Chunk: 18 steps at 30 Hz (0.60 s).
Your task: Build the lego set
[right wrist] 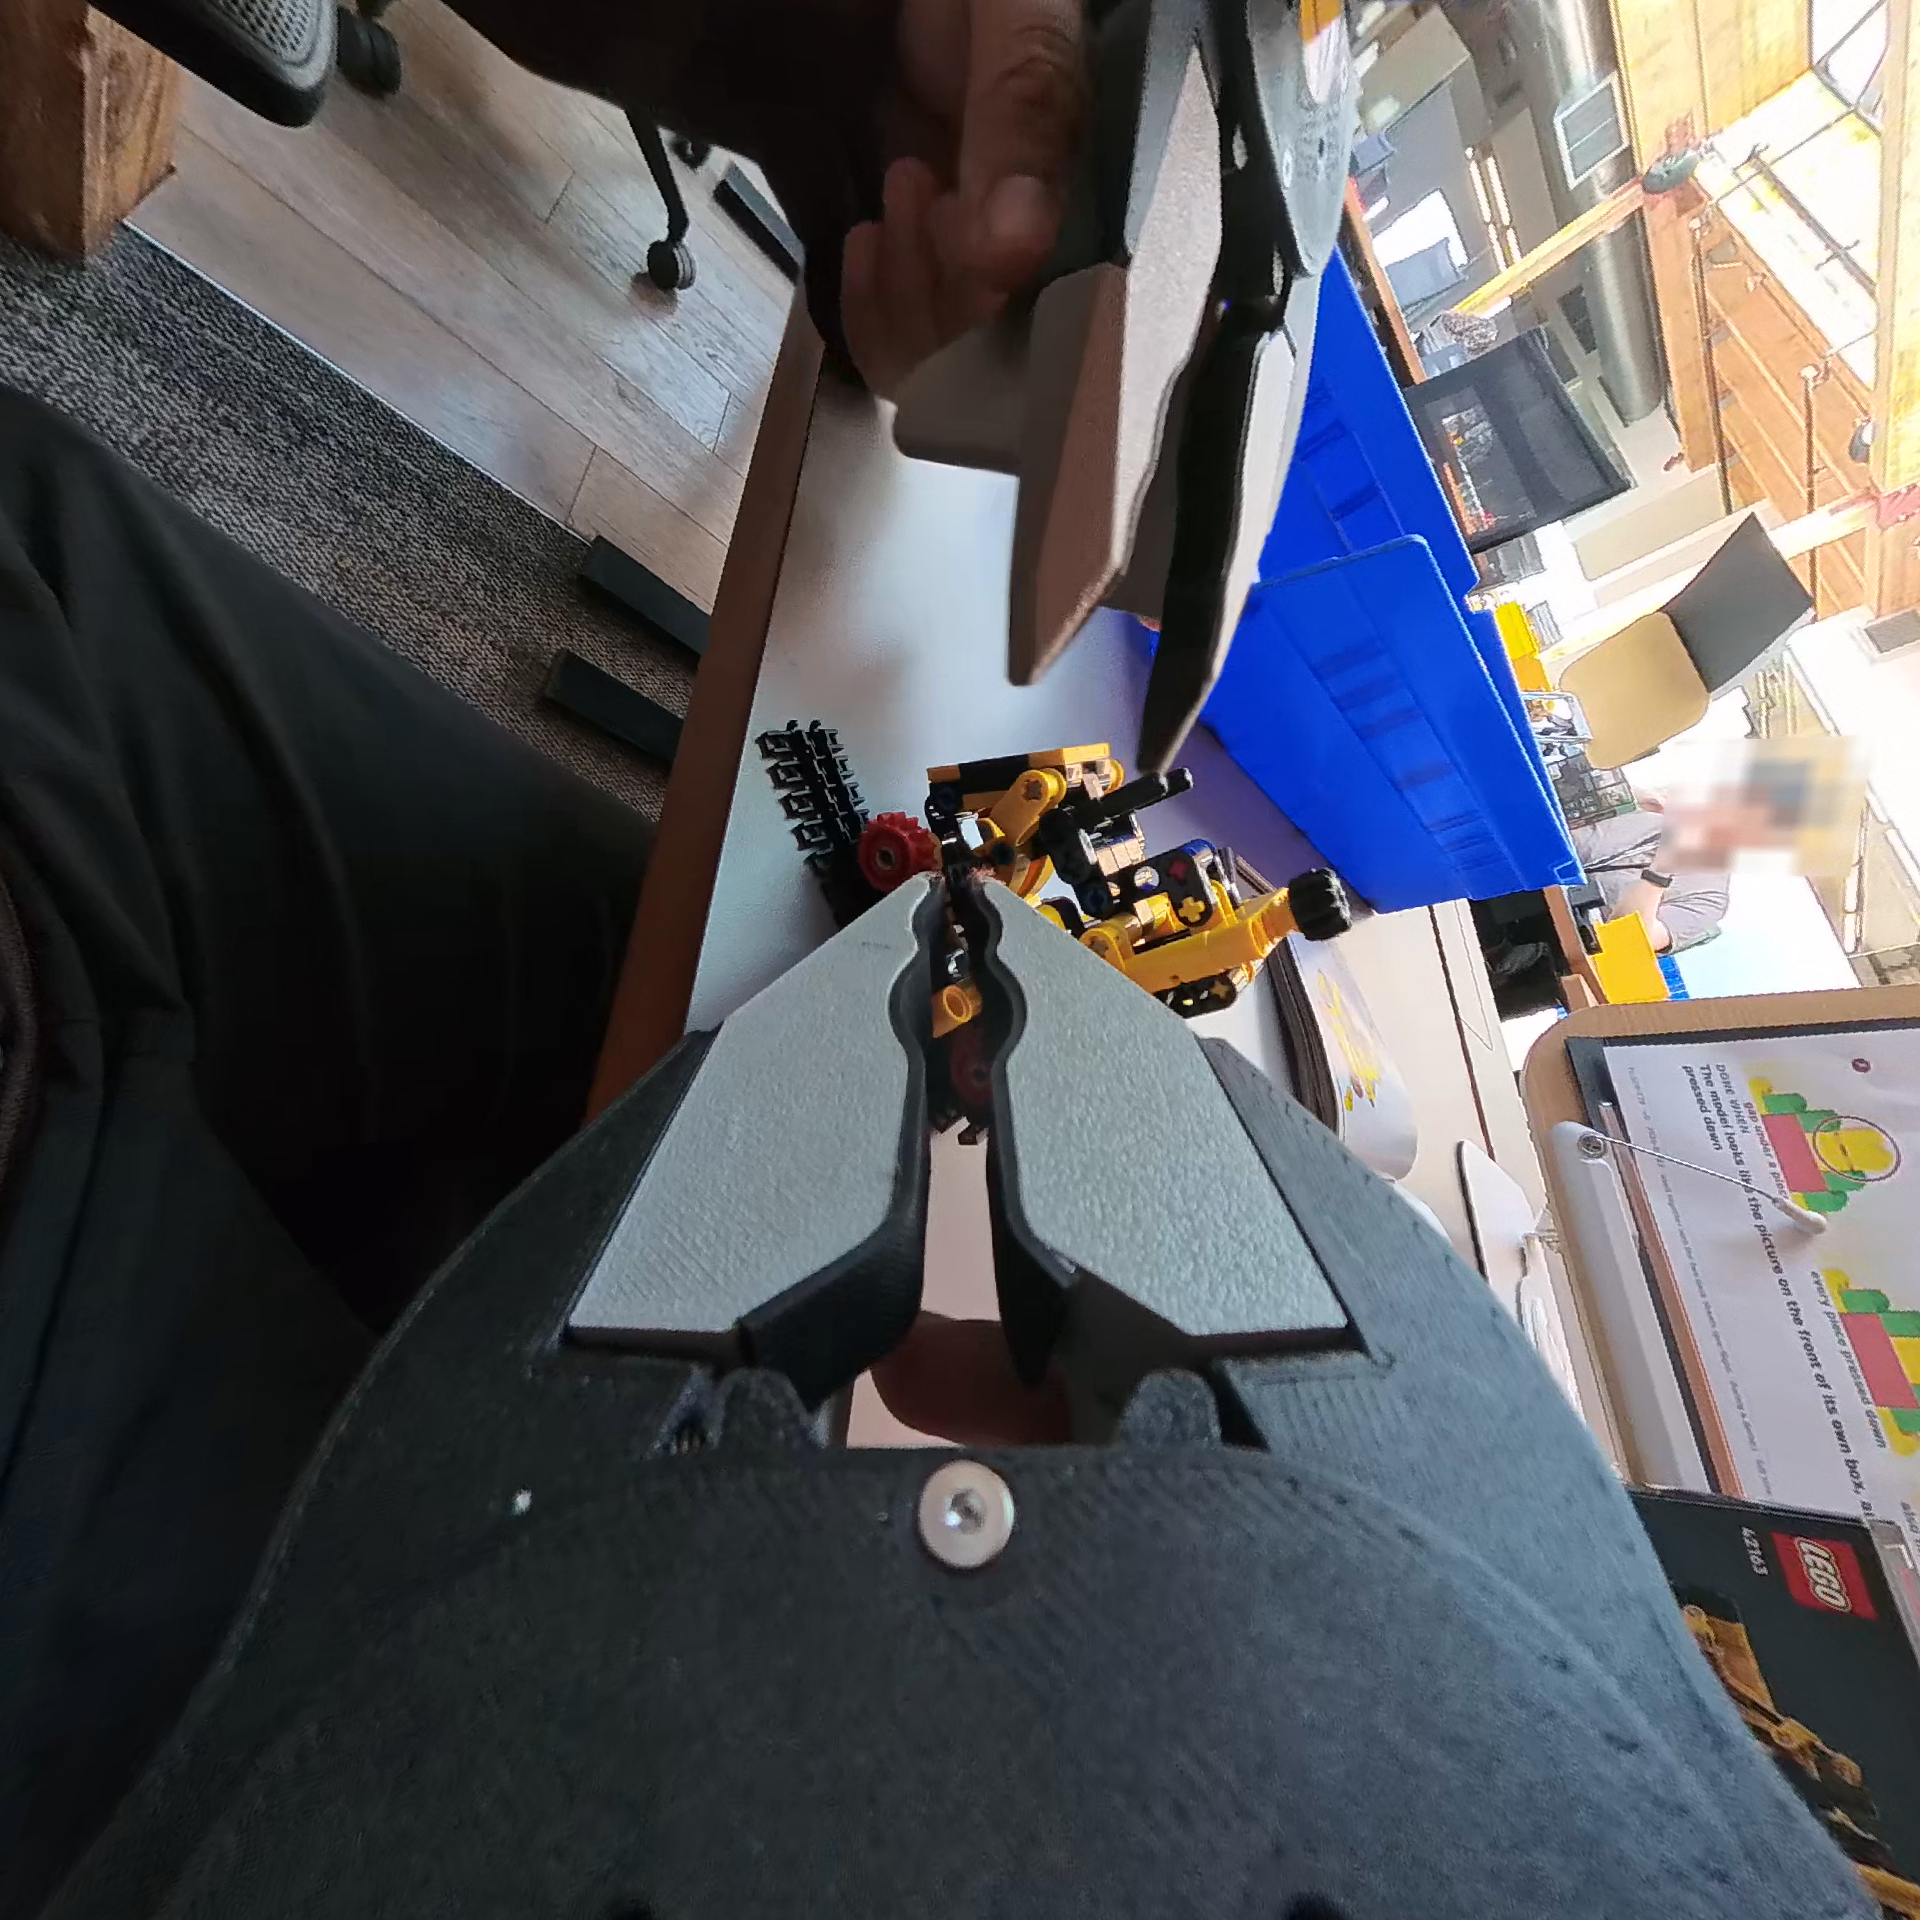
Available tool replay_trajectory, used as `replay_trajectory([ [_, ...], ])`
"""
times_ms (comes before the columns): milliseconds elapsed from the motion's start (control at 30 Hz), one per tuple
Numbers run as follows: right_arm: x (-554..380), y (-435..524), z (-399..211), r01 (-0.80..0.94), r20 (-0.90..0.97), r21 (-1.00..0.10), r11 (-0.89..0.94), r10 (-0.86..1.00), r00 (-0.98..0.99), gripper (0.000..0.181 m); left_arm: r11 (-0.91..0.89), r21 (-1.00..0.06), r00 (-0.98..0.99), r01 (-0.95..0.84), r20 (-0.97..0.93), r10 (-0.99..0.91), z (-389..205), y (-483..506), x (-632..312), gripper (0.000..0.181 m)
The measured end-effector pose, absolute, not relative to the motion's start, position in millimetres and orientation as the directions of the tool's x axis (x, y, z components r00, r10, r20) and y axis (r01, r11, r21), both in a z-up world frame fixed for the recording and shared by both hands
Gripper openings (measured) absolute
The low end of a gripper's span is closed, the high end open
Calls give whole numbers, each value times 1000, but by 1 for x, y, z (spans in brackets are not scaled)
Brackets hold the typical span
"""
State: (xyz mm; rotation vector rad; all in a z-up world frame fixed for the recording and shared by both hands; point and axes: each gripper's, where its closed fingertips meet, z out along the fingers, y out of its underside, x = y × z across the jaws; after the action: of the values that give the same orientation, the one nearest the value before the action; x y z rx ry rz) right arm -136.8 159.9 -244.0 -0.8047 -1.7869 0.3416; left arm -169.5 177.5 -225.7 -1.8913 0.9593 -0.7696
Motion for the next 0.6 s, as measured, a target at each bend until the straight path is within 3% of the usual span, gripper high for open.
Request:
replay_trajectory([
  [167,-137,158,-243,346,718,-593,727,672,-180,0,-387,-868,457,-311,220,-862,-228,181,-167,52],
  [600,-141,155,-246,338,730,-576,745,654,-198,0,-358,-862,421,-360,192,-887,-231,173,-161,31],
])
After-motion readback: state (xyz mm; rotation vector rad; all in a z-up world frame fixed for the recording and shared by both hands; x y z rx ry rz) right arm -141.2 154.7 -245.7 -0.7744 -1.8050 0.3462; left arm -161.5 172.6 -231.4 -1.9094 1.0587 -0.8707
